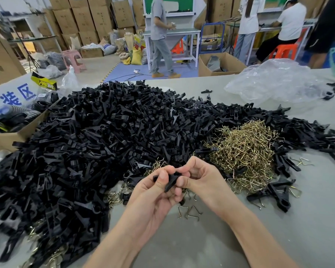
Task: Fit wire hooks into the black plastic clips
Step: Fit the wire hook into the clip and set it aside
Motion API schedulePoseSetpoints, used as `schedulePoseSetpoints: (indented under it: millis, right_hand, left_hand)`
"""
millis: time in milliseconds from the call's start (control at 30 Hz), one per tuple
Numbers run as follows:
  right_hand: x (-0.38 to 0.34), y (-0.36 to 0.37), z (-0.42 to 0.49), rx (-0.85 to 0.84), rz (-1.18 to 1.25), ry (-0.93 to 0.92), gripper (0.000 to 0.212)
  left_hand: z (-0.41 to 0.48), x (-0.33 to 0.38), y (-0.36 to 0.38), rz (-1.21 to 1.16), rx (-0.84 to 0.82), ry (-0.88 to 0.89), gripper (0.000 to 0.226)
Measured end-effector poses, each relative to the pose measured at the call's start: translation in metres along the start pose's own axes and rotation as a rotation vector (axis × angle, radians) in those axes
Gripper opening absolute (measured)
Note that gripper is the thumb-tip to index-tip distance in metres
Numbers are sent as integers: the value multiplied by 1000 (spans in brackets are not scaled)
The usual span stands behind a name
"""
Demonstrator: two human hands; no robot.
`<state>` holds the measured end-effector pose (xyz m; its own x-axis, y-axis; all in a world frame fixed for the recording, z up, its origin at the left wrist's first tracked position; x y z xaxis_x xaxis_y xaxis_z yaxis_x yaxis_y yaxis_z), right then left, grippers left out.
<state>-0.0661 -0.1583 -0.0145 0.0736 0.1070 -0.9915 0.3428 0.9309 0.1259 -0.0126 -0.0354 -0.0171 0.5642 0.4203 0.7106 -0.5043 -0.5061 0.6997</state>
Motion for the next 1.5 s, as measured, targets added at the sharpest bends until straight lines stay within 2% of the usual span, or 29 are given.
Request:
schedulePoseSetpoints:
  millis: [200,367,500,567,667,700,767,833,900,1033,1133,1233,1300,1400,1500]
  right_hand:
    - [-3,-5,1,56,56,-36,13]
    - [-5,-8,1,109,-38,-76,24]
    - [-10,-10,-4,103,-31,-48,27]
    - [-14,-12,-8,95,5,-51,24]
    - [-19,-15,-16,116,17,-49,22]
    - [-21,-16,-19,127,12,-48,21]
    - [-24,-20,-24,160,36,-60,21]
    - [-30,-33,-30,227,83,-98,25]
    - [-35,-56,-41,364,111,-159,27]
    - [-42,-118,-75,829,199,-199,20]
    - [-53,-152,-101,1029,334,-258,21]
    - [-65,-169,-120,1107,307,-294,21]
    - [-71,-174,-126,1096,252,-301,20]
    - [-71,-172,-129,1063,174,-305,21]
    - [-60,-150,-121,1017,44,-264,28]
  left_hand:
    - [6,0,4,87,-48,-2,33]
    - [16,2,0,156,19,-1,41]
    - [11,7,-3,338,79,89,32]
    - [4,12,-1,527,83,165,28]
    - [-7,16,8,1030,50,326,16]
    - [-9,14,13,1124,53,389,15]
    - [-10,6,26,1151,74,459,20]
    - [-5,-4,42,1128,91,468,16]
    - [4,-16,65,1178,35,499,9]
    - [40,-51,144,1288,-129,489,9]
    - [77,-82,238,1259,-301,452,13]
    - [97,-94,322,1194,-394,459,29]
    - [97,-97,345,1196,-415,522,33]
    - [80,-96,315,1280,-441,592,35]
    - [59,-76,228,1409,-293,667,35]
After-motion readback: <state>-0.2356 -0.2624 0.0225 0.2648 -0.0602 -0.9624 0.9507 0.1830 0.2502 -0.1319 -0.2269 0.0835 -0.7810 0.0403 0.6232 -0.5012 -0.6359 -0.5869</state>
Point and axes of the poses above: each hand's wrist, its own z-axis towards the middle knuckle, its own y-axis out of the palm, x = y × z, the point moved 5 cm from there along z, towards the middle knuckle, and after that the axes turned 3 degrees about y, right-handed, at the moved point
